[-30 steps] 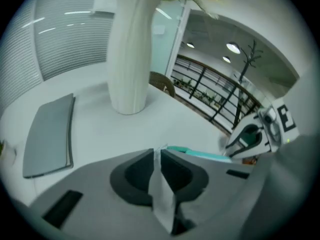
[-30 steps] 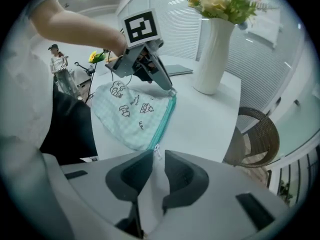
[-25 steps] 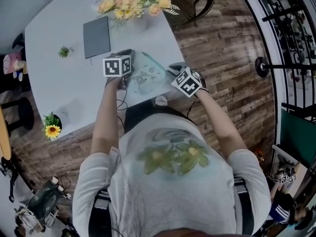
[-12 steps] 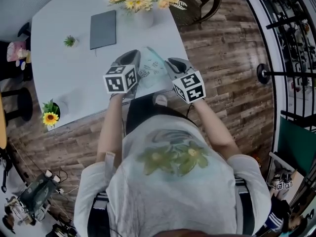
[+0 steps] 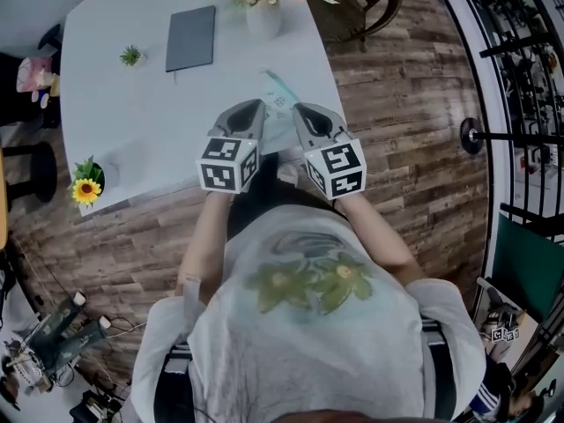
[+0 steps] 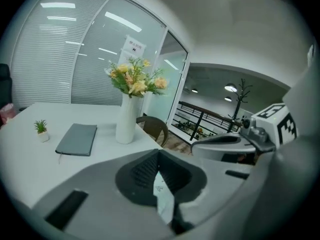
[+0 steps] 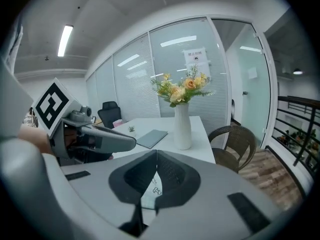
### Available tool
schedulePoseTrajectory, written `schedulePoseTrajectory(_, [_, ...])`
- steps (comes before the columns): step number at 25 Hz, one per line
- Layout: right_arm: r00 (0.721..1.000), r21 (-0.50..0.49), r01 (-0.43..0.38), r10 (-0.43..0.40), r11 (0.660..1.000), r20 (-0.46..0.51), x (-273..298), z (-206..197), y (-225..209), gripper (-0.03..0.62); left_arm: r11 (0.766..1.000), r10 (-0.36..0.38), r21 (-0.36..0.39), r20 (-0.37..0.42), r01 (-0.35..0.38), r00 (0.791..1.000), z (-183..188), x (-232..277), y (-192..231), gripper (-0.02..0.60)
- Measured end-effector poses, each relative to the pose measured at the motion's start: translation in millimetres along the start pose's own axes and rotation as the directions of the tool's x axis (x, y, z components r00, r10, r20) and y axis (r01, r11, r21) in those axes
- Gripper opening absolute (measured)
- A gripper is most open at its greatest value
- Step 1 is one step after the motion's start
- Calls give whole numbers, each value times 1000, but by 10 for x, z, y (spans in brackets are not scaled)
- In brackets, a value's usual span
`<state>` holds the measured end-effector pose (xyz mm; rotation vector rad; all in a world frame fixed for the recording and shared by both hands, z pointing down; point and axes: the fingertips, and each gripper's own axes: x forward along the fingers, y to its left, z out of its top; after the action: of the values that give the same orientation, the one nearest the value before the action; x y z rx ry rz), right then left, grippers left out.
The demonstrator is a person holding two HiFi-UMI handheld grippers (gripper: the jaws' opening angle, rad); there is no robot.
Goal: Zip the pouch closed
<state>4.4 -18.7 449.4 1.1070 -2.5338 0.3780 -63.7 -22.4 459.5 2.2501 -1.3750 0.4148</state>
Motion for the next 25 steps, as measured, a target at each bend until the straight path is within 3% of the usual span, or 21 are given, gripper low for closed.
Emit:
schedulePoseTrajectory(5, [1000, 17, -21, 21, 1000, 18, -114, 23, 142, 17, 998, 23, 52, 30, -24, 999, 5, -134, -205, 5])
schedulePoseTrajectory(25, [998, 49, -57, 57, 997, 2, -241, -76, 343, 17, 998, 54, 19, 26, -54, 998, -129, -265, -361, 5])
